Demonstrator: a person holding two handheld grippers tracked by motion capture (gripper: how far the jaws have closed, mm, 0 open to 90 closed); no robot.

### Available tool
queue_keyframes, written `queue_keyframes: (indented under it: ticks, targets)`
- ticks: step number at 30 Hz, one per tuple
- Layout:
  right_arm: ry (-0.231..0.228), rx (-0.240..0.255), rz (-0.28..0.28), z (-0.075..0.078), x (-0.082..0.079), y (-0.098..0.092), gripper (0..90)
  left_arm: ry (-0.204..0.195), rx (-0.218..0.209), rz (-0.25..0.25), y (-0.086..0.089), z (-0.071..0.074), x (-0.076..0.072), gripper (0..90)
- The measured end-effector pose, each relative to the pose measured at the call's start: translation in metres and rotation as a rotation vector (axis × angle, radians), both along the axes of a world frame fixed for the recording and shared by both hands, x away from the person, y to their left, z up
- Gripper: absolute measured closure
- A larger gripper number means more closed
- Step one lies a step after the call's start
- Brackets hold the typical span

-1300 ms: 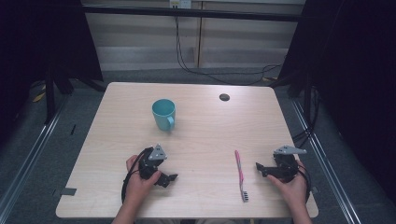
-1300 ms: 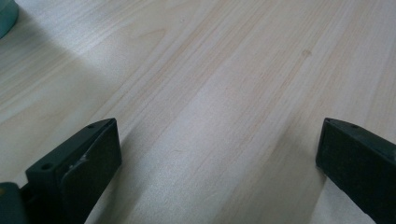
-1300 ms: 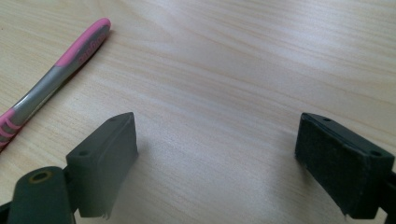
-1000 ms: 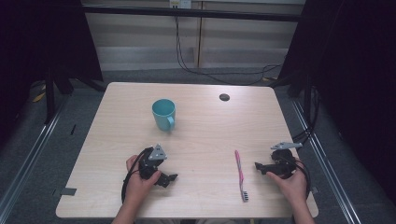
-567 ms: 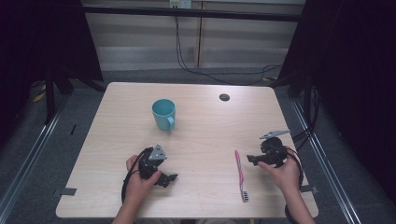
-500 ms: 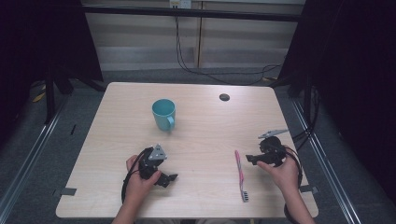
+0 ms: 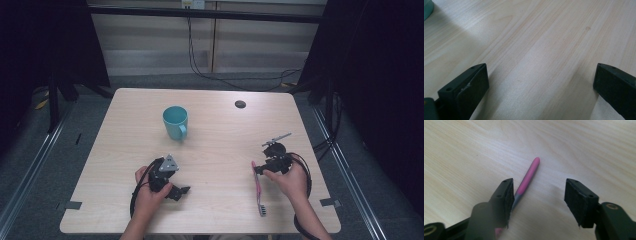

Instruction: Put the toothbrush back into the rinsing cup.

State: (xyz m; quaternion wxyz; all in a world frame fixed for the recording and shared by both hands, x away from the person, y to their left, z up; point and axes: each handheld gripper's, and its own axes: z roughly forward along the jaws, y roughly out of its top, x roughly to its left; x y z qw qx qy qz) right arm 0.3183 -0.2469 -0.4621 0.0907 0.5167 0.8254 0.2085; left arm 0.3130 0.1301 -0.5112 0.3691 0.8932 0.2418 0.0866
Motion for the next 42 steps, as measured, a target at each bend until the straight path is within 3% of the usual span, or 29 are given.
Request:
queue_keyframes:
  ticks: [11,23,33,42]
  targets:
    - [0.103,0.021,-0.036,-0.004,0.0,0.01,51.5,0.0,0.0,0.0,0.0,0.0,0.0,0.0]
    - [0.136,0.021,-0.035,-0.005,-0.002,0.016,57.5,0.0,0.0,0.0,0.0,0.0,0.0,0.0]
    - [0.182,-0.017,-0.031,-0.005,-0.006,0.02,65.2,-0.001,0.0,0.002,0.0,0.0,0.0,0.0]
    - [0.185,-0.043,-0.011,-0.008,-0.01,0.022,71.3,-0.001,0.0,0.002,0.0,0.0,0.0,0.0]
